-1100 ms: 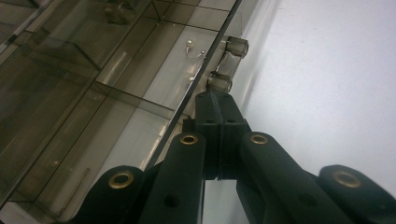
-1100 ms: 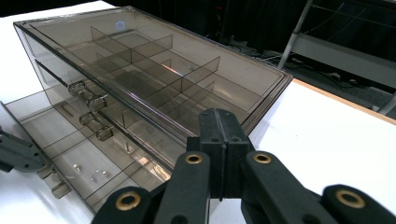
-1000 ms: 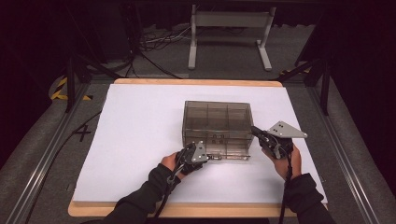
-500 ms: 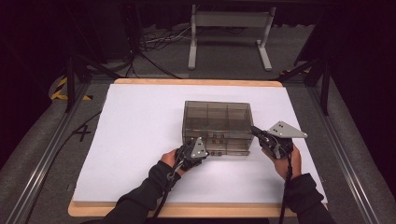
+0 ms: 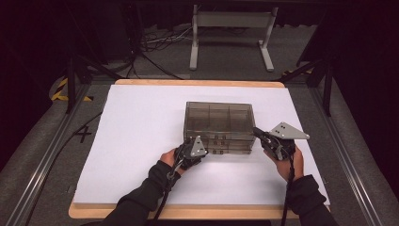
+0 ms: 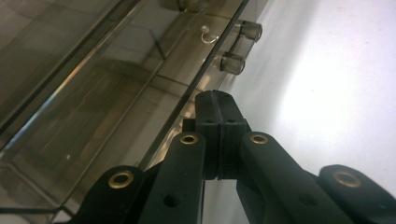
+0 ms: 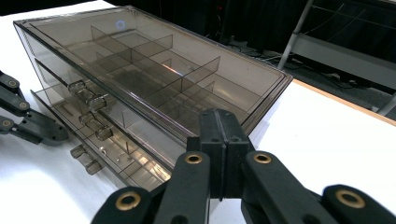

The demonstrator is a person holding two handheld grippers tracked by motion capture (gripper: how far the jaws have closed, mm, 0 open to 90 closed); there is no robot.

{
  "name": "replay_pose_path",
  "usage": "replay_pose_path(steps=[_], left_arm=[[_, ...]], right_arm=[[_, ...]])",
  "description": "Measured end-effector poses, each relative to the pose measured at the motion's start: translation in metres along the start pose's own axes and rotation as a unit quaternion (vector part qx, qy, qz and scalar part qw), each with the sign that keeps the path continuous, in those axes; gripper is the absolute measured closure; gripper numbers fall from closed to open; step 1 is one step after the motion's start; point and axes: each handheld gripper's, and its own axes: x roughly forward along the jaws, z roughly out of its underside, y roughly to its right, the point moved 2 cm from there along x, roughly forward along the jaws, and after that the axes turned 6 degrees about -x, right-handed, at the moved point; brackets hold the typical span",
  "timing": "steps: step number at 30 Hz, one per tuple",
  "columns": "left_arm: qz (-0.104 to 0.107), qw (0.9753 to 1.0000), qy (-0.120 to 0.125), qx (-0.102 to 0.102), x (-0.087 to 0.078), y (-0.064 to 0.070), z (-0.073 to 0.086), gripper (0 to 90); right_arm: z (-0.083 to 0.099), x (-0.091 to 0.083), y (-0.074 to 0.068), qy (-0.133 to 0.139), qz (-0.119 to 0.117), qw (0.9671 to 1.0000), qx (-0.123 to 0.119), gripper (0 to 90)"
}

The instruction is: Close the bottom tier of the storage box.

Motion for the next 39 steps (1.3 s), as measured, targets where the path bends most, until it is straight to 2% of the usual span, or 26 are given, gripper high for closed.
replay_pose_path(steps=[10,19,24,26,39], left_arm=[[-0.008,1.0,-0.001,-0.003,-0.001,-0.007,0.002,89.7],[-0.012,0.9998,0.004,-0.015,-0.002,-0.011,0.003,89.4],[-0.025,0.9994,0.011,-0.02,-0.004,-0.015,0.004,89.5],[-0.016,0.9995,0.011,-0.026,-0.005,-0.017,0.005,89.8],[-0.018,0.9996,0.014,-0.019,-0.005,-0.017,0.003,89.7]], right_arm=[[0.0,0.0,0.0,0.0,0.0,1.0,0.0,90.0],[0.0,0.0,0.0,0.0,-0.001,1.0,0.001,90.0],[0.0,0.0,0.0,0.001,0.001,1.0,0.002,90.0],[0.0,0.0,0.0,0.001,0.001,1.0,0.001,90.0],[0.0,0.0,0.0,0.0,0.0,1.0,0.005,90.0]])
